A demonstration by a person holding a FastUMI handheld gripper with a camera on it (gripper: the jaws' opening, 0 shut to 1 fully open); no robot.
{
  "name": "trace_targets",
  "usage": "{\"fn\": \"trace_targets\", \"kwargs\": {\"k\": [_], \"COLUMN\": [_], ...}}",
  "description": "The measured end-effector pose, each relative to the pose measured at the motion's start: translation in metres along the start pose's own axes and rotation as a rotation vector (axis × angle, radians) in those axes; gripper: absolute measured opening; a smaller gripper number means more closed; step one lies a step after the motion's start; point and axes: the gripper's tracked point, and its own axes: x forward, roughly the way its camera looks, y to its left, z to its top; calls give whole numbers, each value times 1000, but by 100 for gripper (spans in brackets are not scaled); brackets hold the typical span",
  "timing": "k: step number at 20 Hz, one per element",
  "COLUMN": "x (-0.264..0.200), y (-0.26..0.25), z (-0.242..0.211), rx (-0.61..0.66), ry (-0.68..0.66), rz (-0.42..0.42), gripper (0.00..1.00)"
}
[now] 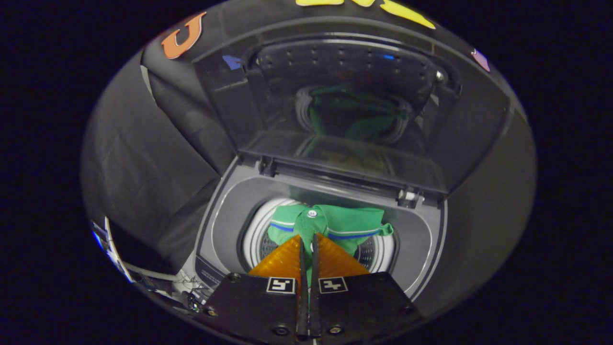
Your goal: Put the clothes into the washing machine and then close the washing machine lid.
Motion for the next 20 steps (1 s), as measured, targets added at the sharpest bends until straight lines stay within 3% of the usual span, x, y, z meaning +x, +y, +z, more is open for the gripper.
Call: {"fn": "trace_targets", "kwargs": {"k": [12,14,17,20], "x": [11,17,18,12], "y": [-1,-3,-3,-3], "z": [-6,-23,-25,-27], "rx": [3,24,64,49], "ry": [28,99,105,113], "rz": [2,2,3,4], "gripper": [5,6,100,99]}}
